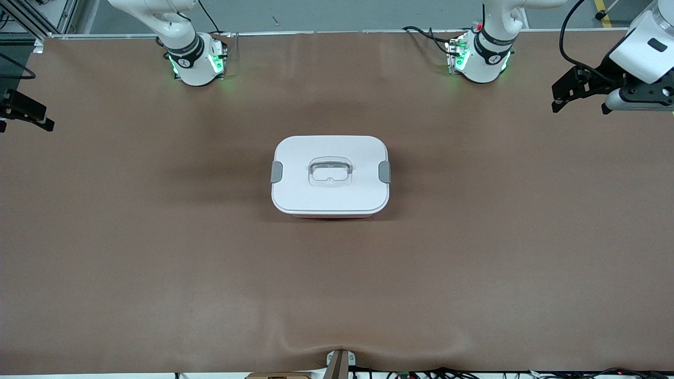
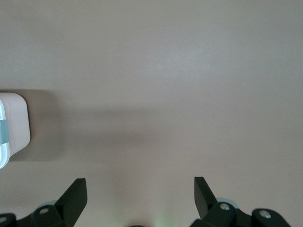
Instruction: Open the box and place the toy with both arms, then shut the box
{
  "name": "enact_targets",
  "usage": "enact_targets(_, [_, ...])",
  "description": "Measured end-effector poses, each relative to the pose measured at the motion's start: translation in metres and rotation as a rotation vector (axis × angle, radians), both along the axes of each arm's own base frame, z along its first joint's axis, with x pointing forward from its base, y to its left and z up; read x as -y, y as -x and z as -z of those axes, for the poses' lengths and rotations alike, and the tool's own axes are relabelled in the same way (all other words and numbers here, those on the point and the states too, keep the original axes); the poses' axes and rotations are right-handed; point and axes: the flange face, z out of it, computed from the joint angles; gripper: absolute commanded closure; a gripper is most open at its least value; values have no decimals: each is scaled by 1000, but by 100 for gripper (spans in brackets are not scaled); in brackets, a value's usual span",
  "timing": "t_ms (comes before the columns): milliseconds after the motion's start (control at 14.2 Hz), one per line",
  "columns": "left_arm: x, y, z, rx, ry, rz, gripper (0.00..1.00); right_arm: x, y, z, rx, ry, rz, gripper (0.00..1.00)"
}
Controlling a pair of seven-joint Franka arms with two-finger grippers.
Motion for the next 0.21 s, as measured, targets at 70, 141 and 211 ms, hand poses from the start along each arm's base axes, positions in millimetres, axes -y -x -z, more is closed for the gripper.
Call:
enact_targets(70, [-1, -1, 0, 0, 0, -1, 0, 0, 0, 0, 0, 0, 0, 0])
enact_targets(141, [-1, -2, 0, 0, 0, -2, 0, 0, -1, 0, 3, 0, -1, 0])
enact_targets(211, [-1, -2, 0, 0, 1, -3, 0, -1, -1, 0, 6, 1, -2, 0])
